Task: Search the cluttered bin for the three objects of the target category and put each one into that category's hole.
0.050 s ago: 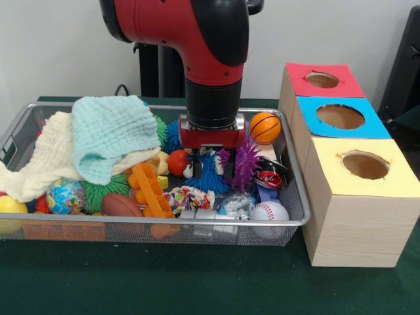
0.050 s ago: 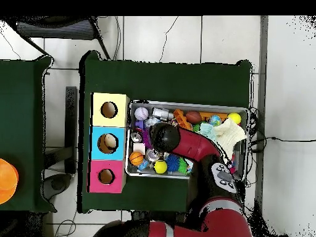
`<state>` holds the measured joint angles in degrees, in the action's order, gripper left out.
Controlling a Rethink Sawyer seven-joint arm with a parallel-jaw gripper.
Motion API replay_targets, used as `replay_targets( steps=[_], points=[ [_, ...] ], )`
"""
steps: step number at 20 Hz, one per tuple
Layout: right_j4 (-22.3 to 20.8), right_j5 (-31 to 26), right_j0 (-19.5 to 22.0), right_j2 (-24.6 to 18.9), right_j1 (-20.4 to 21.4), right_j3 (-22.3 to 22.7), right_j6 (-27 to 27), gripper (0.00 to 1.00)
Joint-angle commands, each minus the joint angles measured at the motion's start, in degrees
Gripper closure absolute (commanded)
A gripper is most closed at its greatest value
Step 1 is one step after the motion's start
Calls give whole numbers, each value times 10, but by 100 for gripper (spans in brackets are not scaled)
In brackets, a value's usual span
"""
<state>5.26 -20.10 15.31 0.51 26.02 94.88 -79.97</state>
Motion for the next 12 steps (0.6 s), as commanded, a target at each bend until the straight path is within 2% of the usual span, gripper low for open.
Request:
replay_targets(
  steps=[1,12],
  points=[
    [15,40,-1,-65,-15,65,-127,0],
    [35,83,-4,-95,-26,69,-140,0]
  ],
)
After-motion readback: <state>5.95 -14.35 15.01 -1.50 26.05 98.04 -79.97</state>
